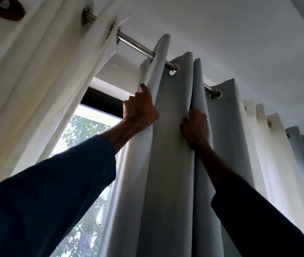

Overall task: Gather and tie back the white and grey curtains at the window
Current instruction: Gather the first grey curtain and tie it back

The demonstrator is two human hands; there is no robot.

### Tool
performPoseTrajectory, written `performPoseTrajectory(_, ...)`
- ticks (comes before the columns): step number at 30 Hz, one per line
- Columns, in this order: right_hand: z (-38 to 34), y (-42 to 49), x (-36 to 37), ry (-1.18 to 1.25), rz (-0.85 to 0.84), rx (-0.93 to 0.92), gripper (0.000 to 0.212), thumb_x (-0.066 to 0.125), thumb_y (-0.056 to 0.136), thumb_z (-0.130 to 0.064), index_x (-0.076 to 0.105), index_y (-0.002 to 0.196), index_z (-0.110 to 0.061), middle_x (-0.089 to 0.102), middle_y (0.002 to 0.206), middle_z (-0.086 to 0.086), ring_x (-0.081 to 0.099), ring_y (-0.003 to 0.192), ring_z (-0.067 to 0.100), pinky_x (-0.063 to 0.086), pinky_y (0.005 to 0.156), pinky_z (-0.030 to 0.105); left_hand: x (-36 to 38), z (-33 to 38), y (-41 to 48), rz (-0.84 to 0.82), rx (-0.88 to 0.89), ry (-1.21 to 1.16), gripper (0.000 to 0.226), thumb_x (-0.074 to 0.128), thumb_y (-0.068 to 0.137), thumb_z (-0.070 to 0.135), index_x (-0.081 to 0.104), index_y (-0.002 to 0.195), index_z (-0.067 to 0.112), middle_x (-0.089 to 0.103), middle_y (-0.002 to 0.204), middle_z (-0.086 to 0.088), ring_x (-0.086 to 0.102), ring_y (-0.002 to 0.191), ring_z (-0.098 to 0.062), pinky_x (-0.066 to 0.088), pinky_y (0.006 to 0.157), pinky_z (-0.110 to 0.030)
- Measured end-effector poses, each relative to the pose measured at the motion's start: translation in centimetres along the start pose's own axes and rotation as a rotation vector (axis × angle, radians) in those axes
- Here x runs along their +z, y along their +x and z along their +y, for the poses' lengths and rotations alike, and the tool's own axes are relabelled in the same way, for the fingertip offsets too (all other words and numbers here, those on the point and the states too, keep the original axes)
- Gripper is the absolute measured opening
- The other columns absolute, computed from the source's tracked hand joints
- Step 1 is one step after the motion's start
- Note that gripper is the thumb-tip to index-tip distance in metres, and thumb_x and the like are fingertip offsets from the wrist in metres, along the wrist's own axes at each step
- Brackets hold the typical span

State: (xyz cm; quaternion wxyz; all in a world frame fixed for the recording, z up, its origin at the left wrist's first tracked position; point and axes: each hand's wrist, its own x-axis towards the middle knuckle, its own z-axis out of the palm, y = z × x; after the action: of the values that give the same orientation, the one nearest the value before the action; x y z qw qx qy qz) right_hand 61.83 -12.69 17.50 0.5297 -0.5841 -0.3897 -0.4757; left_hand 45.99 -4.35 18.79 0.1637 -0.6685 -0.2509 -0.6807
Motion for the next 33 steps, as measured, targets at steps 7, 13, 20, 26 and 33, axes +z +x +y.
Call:
performPoseTrajectory(7, 9.1, 2.9, 0.8, 0.068, 0.026, 0.202, 0.030, 0.052, 0.092, -0.026, 0.063, 0.111, -0.005, 0.061, 0.116, 0.023, 0.058, 0.112, 0.041, 0.045, 0.089, 0.045, 1.2, 0.5, -1.0, 0.017, 0.033, 0.162, 0.079, 0.062, 0.089, 0.031, 0.019, 0.147, -0.001, 0.060, 0.123, -0.021, 0.061, 0.109, -0.043, 0.047, 0.087, -0.045)
performPoseTrajectory(13, 1.5, -0.8, 3.0, 0.375, 0.087, 0.169, 0.023, 0.056, 0.097, -0.018, 0.064, 0.110, -0.001, 0.064, 0.112, 0.019, 0.061, 0.104, 0.038, 0.049, 0.087, 0.043, -0.5, -0.4, -0.8, 0.051, -0.050, 0.030, 0.053, 0.067, 0.083, 0.028, 0.042, 0.123, 0.004, 0.064, 0.113, -0.018, 0.063, 0.103, -0.044, 0.044, 0.076, -0.041)
performPoseTrajectory(20, -6.0, -1.0, 3.6, 0.369, 0.173, 0.101, 0.017, 0.061, 0.087, -0.010, 0.072, 0.099, -0.005, 0.071, 0.098, 0.017, 0.065, 0.094, 0.034, 0.040, 0.068, 0.031, -5.7, -7.2, 1.5, 0.079, -0.162, -0.012, 0.056, 0.064, 0.087, 0.012, 0.043, 0.137, -0.002, 0.045, 0.141, -0.026, 0.043, 0.131, -0.044, 0.037, 0.103, -0.044)
performPoseTrajectory(26, -7.9, -2.3, 3.8, 0.356, 0.120, 0.035, 0.009, 0.060, 0.083, -0.010, 0.065, 0.081, -0.004, 0.068, 0.088, 0.019, 0.063, 0.083, 0.039, 0.038, 0.062, 0.031, -5.2, -12.6, 1.9, 0.091, -0.122, -0.071, 0.072, 0.060, 0.073, 0.036, 0.051, 0.124, -0.015, 0.054, 0.126, -0.036, 0.053, 0.120, -0.047, 0.041, 0.101, -0.046)
performPoseTrajectory(33, -4.4, -2.8, 1.0, 0.338, 0.143, 0.063, 0.013, 0.061, 0.082, -0.008, 0.065, 0.070, -0.004, 0.059, 0.063, 0.009, 0.059, 0.066, 0.030, 0.035, 0.059, 0.029, -6.8, -0.1, -2.2, -0.015, 0.049, -0.028, 0.035, 0.063, 0.088, 0.016, 0.051, 0.119, 0.006, 0.055, 0.122, -0.020, 0.056, 0.113, -0.041, 0.047, 0.089, -0.043)
